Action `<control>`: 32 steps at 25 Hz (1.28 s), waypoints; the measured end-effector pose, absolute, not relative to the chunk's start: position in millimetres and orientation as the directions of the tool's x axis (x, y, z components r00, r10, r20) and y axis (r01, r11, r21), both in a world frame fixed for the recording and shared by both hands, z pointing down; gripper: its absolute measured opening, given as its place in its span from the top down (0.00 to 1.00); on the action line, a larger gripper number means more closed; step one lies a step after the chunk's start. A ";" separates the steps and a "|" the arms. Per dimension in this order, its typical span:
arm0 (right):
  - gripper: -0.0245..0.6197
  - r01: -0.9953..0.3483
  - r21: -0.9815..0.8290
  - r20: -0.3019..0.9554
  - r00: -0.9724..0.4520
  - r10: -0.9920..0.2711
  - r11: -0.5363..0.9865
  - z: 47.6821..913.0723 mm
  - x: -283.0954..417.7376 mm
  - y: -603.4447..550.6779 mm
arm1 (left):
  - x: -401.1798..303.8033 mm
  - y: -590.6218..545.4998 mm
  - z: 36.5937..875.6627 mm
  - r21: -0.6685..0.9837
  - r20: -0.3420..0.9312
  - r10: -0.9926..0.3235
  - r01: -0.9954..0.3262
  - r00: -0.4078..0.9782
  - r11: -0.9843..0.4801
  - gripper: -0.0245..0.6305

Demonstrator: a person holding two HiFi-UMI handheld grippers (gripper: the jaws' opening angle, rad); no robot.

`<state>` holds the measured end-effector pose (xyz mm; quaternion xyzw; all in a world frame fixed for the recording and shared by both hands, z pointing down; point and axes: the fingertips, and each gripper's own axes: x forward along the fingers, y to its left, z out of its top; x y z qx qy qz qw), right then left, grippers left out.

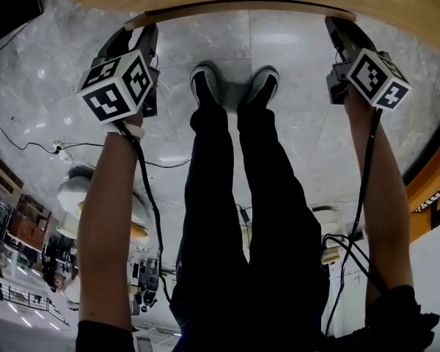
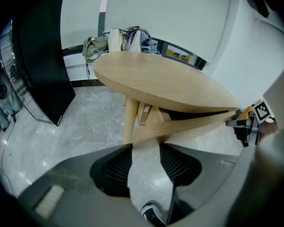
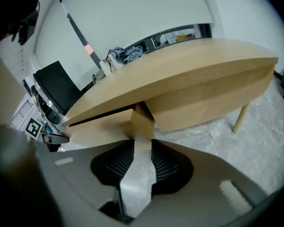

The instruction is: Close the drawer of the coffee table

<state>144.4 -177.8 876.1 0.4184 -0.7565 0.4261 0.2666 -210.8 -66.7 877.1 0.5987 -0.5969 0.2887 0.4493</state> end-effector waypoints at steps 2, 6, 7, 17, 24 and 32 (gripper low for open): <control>0.79 -0.861 -0.439 0.744 -0.508 -0.433 0.257 874.9 141.3 -186.3 | -212.7 -74.7 877.1 0.199 0.875 -0.469 -0.971 0.117 0.130 0.67; 0.92 -0.832 -0.528 0.678 -0.532 -0.507 0.168 869.7 130.7 -197.1 | -214.6 -87.0 874.6 0.200 0.861 -0.498 -0.970 0.106 0.139 0.67; 0.93 -0.822 -0.551 0.661 -0.536 -0.525 0.145 868.6 129.2 -199.3 | -215.2 -90.0 873.8 0.199 0.857 -0.505 -0.970 0.104 0.138 0.67; 0.92 -0.786 -0.603 0.615 -0.568 -0.547 0.138 865.1 122.8 -203.8 | -225.7 -107.3 872.9 0.187 0.839 -0.536 -0.975 0.096 0.120 0.67; 0.92 -0.779 -0.607 0.637 -0.595 -0.491 0.157 854.4 125.9 -164.0 | -221.3 -107.3 869.3 0.155 0.851 -0.517 -0.984 0.090 0.083 0.67; 0.92 -0.777 -0.605 0.663 -0.612 -0.431 0.174 789.3 127.9 -90.1 | -210.9 -33.8 812.4 0.113 0.852 -0.518 -0.993 0.079 0.034 0.67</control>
